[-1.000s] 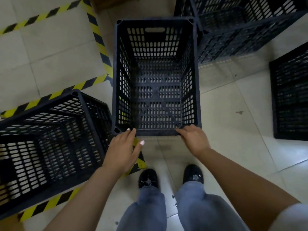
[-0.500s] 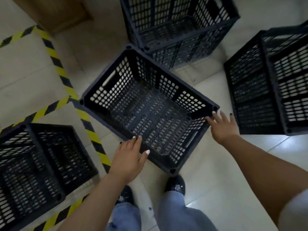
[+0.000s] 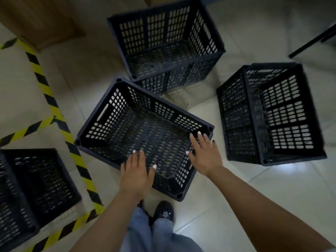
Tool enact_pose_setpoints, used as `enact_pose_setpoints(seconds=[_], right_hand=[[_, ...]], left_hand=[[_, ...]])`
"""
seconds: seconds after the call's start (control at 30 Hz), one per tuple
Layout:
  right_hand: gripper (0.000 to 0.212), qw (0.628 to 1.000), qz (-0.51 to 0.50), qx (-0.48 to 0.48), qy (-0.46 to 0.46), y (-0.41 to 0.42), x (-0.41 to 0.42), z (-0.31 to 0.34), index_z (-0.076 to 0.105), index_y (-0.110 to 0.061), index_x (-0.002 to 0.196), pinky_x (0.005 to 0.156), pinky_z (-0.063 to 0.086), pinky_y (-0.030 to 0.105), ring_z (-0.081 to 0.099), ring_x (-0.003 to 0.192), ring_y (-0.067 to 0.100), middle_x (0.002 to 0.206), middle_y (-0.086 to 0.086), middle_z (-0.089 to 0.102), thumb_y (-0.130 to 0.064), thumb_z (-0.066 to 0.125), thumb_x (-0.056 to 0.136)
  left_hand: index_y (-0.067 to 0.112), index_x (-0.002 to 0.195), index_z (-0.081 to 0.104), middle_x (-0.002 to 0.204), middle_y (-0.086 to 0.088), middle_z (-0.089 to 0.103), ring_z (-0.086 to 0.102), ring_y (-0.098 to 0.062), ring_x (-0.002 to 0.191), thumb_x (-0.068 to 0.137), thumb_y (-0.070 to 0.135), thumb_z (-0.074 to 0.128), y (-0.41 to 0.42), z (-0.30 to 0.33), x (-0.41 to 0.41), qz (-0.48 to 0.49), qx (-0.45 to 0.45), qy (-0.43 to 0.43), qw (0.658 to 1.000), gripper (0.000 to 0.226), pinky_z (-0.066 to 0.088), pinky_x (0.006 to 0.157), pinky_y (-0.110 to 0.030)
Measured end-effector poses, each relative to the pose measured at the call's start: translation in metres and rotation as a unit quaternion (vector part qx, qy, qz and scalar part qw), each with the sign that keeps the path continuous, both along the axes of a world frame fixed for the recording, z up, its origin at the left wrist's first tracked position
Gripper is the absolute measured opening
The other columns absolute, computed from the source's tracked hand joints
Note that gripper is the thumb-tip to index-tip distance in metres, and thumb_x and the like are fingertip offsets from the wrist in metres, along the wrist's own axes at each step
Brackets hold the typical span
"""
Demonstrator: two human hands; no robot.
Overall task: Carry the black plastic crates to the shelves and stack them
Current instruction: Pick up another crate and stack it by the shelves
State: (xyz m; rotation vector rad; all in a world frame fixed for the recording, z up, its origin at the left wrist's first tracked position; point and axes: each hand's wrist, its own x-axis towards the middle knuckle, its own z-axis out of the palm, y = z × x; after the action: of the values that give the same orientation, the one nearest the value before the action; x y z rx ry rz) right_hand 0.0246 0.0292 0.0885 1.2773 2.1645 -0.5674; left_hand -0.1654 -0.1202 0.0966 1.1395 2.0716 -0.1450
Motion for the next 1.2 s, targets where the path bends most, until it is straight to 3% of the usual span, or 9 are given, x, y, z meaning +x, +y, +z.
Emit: enact_pose_setpoints(seconds=[0.2,0.5,0.6,0.77,0.9,1.0,1.2], right_hand=[[0.067,0.998,0.03,0.008,0.056,0.055,-0.046,0.013,-0.003,-0.028,0.154,0.119,0.001,0.046,-0.006,0.149,0.025,0.162,0.006,-0.005,-0.053,0.025,0.099],[0.072,0.982,0.185,-0.02,0.042,0.124,-0.077,-0.043,-0.01,-0.03,0.152,0.119,0.004,0.047,-0.01,0.148,0.029,0.16,0.01,-0.017,-0.056,0.028,0.097],[0.071,0.979,0.199,-0.042,0.028,0.142,-0.085,-0.065,-0.007,-0.034,0.152,0.119,0.01,0.05,-0.006,0.148,0.03,0.161,0.011,-0.014,-0.057,0.032,0.097],[0.072,0.973,0.204,-0.101,0.04,0.149,-0.094,-0.092,0.003,-0.038,0.152,0.117,0.021,0.049,0.001,0.148,0.029,0.162,0.01,-0.009,-0.054,0.043,0.095],[0.078,0.979,0.12,-0.159,0.052,0.143,-0.108,-0.099,0.014,-0.045,0.15,0.118,0.018,0.045,0.001,0.148,0.028,0.16,0.002,-0.018,-0.058,0.057,0.086],[0.079,0.98,0.053,-0.173,0.081,0.145,-0.123,-0.107,0.024,-0.049,0.147,0.117,0.023,0.048,0.014,0.146,0.032,0.16,0.004,0.001,-0.057,0.065,0.08],[0.096,0.972,0.022,-0.204,0.116,0.149,-0.128,-0.09,0.039,-0.045,0.14,0.112,0.035,0.049,0.032,0.14,0.027,0.152,0.004,0.033,-0.077,0.064,0.052]], left_hand=[[0.015,0.152,-0.006,0.16,-0.014,-0.007,-0.006,-0.028,0.147,0.095,0.058,0.022,0.012,0.005,-0.012,0.13,-0.02,0.008,0.991,0.076,0.003,0.118,-0.044],[0.024,0.15,-0.015,0.157,-0.015,-0.02,-0.015,-0.032,0.145,0.087,0.072,0.019,0.026,-0.059,0.001,0.294,-0.091,0.046,0.951,0.087,0.001,0.118,-0.047],[0.036,0.149,-0.011,0.153,-0.012,-0.032,-0.019,-0.036,0.143,0.082,0.078,0.026,0.029,-0.079,0.011,0.396,-0.083,0.024,0.914,0.087,0.001,0.117,-0.049],[0.045,0.149,0.008,0.151,0.0,-0.037,-0.014,-0.032,0.145,0.081,0.069,0.049,0.029,-0.103,0.027,0.589,-0.007,-0.082,0.804,0.083,0.013,0.118,-0.048],[0.049,0.146,0.012,0.153,0.006,-0.034,-0.009,-0.032,0.144,0.084,0.056,0.058,0.022,-0.111,0.033,0.635,0.06,-0.103,0.763,0.079,0.016,0.115,-0.047],[0.049,0.145,0.022,0.157,0.007,-0.024,-0.007,-0.029,0.144,0.087,0.047,0.06,0.018,-0.115,0.029,0.677,0.129,-0.105,0.717,0.07,0.011,0.115,-0.046],[0.046,0.14,0.038,0.16,0.002,-0.007,0.005,-0.031,0.144,0.079,0.051,0.057,0.001,-0.1,0.026,0.684,0.196,-0.079,0.698,0.064,0.013,0.115,-0.045]])
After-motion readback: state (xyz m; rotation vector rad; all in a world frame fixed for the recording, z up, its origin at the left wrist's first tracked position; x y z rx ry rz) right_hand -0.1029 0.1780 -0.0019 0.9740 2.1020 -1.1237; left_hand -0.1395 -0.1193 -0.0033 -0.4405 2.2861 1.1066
